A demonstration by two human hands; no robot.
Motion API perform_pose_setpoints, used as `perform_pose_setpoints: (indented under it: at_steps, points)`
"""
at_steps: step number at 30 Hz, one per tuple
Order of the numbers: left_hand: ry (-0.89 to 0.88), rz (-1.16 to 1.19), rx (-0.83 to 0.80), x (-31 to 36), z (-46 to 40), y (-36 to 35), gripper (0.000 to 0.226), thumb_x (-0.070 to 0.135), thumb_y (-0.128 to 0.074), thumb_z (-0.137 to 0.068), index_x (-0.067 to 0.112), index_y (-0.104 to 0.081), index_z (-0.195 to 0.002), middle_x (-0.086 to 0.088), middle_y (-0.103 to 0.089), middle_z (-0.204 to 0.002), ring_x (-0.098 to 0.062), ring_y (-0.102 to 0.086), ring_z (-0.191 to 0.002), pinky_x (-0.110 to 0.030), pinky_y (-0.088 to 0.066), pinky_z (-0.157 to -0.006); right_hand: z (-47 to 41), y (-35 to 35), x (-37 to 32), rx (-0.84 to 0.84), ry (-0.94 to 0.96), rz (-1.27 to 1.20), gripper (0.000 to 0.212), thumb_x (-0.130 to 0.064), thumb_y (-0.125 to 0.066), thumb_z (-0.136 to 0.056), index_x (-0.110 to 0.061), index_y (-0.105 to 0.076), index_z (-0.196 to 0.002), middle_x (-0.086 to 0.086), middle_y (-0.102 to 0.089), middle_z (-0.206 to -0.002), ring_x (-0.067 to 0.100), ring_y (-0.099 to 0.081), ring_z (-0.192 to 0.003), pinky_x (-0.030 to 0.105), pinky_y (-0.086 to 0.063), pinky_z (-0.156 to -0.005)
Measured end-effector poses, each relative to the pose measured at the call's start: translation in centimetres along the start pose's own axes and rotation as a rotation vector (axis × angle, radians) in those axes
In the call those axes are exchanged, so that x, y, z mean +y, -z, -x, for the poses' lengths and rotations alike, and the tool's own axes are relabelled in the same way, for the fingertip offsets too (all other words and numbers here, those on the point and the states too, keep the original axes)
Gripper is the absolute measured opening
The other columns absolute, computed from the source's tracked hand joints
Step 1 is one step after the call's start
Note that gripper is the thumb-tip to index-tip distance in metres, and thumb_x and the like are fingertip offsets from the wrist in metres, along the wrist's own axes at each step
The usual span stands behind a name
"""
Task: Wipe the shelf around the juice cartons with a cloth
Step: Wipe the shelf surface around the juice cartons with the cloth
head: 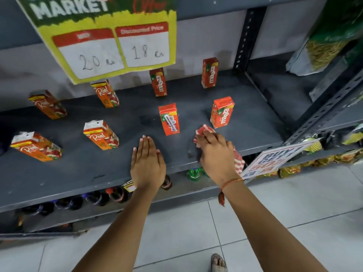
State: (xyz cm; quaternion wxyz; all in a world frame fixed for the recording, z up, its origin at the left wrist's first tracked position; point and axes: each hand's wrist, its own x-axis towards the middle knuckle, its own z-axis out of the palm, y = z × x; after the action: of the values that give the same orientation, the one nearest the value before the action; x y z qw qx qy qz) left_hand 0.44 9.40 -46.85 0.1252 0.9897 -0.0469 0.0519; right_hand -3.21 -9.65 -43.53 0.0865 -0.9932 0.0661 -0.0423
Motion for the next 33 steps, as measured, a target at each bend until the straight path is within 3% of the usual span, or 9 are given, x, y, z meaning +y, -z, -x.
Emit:
perform_pose_setpoints:
  at_steps: [8, 10, 12, 14, 18, 22, 27, 33]
  points:
    - [-0.014, -0.061, -0.024, 0.2, 0.0, 0.3, 0.055, 0.027, -0.023, -0.1, 0.002, -0.02, -0.148, -0.013, -0.02, -0.159, -0.021, -0.016, -0.147, -0.038, -0.01, -0.122, 2.5, 3.0, 6.4, -0.049, -0.18, 0.081, 0.06, -0.008, -0.061, -0.078, -0.024, -0.057, -0.136, 0.001, -0.059, -0.14, 0.038, -0.054, -0.112, 0.044, -0.053, -0.087]
    - [-0.024, -0.07, -0.028, 0.1, 0.0, 0.4, 0.055, 0.027, -0.023, -0.1, 0.001, -0.02, -0.148, -0.014, -0.021, -0.159, -0.022, -0.017, -0.147, -0.038, -0.01, -0.122, 3.4, 4.8, 8.6, -0.082, -0.231, 0.11, 0.047, -0.007, -0.055, -0.081, -0.024, -0.063, -0.125, 0.008, -0.071, -0.113, 0.037, -0.062, -0.1, 0.043, -0.057, -0.082]
    - [-0.037, -0.074, -0.037, 0.1, -0.1, 0.4, 0.055, 0.027, -0.024, -0.1, 0.001, -0.02, -0.148, -0.014, -0.021, -0.158, -0.023, -0.017, -0.147, -0.039, -0.01, -0.122, 4.1, 6.8, 11.0, -0.126, -0.276, 0.162, 0.031, -0.01, -0.046, -0.086, -0.019, -0.063, -0.11, 0.006, -0.067, -0.079, 0.031, -0.067, -0.077, 0.042, -0.06, -0.073]
    - [-0.052, -0.074, -0.054, 0.0, -0.2, 0.5, 0.055, 0.027, -0.024, -0.1, 0.001, -0.019, -0.148, -0.014, -0.019, -0.159, -0.023, -0.015, -0.148, -0.039, -0.01, -0.122, 4.4, 8.8, 12.4, -0.093, -0.285, 0.204, 0.029, -0.01, -0.044, -0.087, -0.016, -0.065, -0.106, 0.007, -0.065, -0.072, 0.03, -0.066, -0.068, 0.04, -0.059, -0.067]
    - [-0.08, -0.075, -0.088, -0.2, -0.8, 0.8, 0.057, 0.028, -0.024, -0.1, 0.003, -0.013, -0.15, -0.012, -0.013, -0.16, -0.021, -0.01, -0.148, -0.039, -0.008, -0.122, 4.3, 9.6, 12.2, -0.103, -0.23, 0.202, 0.034, -0.006, -0.051, -0.086, -0.019, -0.068, -0.112, 0.012, -0.074, -0.097, 0.035, -0.07, -0.087, 0.046, -0.059, -0.081]
    - [-0.074, -0.081, -0.098, -0.4, -1.0, 0.4, 0.058, 0.03, -0.022, -0.1, 0.005, -0.007, -0.15, -0.01, -0.007, -0.161, -0.019, -0.005, -0.149, -0.038, -0.005, -0.122, 3.6, 8.9, 12.1, 0.183, -0.194, 0.017, 0.052, 0.002, -0.057, -0.079, -0.015, -0.067, -0.127, 0.015, -0.07, -0.124, 0.045, -0.064, -0.099, 0.052, -0.056, -0.091]
    - [-0.051, -0.074, -0.067, -0.3, -1.0, 0.4, 0.065, 0.035, -0.012, -0.093, 0.004, -0.011, -0.15, -0.01, -0.012, -0.161, -0.019, -0.008, -0.149, -0.036, -0.003, -0.121, -2.6, 7.8, 12.5, 0.4, -0.088, -0.116, 0.062, 0.003, -0.054, -0.075, -0.014, -0.062, -0.134, 0.014, -0.063, -0.137, 0.044, -0.061, -0.108, 0.051, -0.05, -0.099]
    - [-0.057, -0.082, -0.047, -0.3, -1.2, 0.1, 0.065, 0.036, -0.007, -0.093, 0.007, -0.008, -0.151, -0.006, -0.009, -0.161, -0.015, -0.004, -0.148, -0.032, 0.0, -0.121, -16.2, 5.0, 14.4, 0.428, -0.029, -0.211, 0.057, -0.01, -0.041, -0.086, -0.015, -0.055, -0.141, 0.015, -0.055, -0.145, 0.041, -0.054, -0.126, 0.048, -0.045, -0.105]
